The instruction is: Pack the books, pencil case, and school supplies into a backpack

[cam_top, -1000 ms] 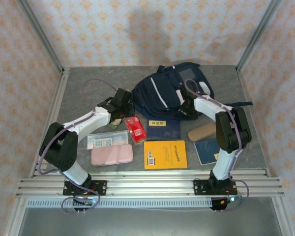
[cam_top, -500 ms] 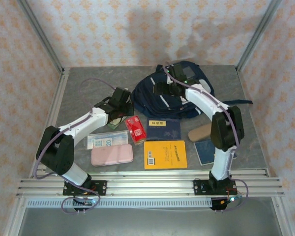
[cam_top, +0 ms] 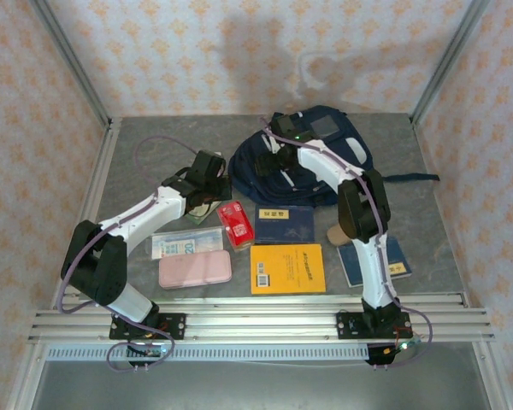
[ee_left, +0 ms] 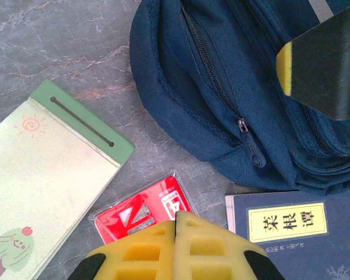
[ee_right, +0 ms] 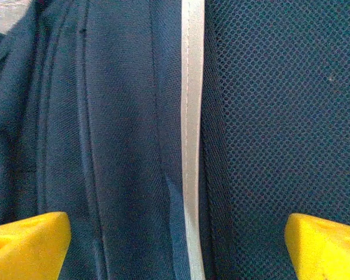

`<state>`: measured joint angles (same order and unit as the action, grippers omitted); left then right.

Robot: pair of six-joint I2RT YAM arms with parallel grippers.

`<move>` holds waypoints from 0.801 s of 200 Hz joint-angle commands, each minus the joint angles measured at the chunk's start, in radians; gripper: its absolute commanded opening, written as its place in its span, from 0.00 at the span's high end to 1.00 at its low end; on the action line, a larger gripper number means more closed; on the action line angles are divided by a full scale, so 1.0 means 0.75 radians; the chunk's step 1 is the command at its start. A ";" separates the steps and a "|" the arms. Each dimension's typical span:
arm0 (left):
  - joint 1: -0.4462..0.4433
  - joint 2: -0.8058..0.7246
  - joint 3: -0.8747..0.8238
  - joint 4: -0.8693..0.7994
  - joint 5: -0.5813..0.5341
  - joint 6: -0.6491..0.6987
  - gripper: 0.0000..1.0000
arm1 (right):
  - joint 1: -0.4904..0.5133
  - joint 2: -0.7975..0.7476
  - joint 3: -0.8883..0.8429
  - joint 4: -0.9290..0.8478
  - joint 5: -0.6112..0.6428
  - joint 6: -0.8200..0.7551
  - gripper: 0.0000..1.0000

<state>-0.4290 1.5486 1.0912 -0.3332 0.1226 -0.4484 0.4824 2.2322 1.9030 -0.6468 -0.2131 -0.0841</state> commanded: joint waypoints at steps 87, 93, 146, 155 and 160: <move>0.017 -0.123 0.070 -0.031 0.016 0.094 0.49 | 0.041 -0.220 -0.219 0.212 0.055 -0.297 1.00; 0.017 -0.143 0.080 -0.039 0.002 0.114 0.48 | 0.030 -0.275 -0.265 0.248 0.002 -0.312 1.00; -0.003 -0.260 0.138 -0.055 -0.109 0.266 0.48 | -0.122 -0.495 -0.303 0.212 -0.443 -0.269 1.00; -0.030 -0.251 0.145 -0.049 -0.106 0.303 0.47 | -0.135 -0.512 -0.304 0.212 -0.476 -0.243 1.00; -0.053 -0.248 0.144 -0.039 -0.097 0.349 0.47 | -0.142 -0.520 -0.307 0.217 -0.501 -0.226 1.00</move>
<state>-0.4259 1.3647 1.1675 -0.3550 0.0700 -0.3119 0.3996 1.9411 1.6562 -0.5240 -0.4320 -0.2752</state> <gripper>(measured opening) 0.522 0.044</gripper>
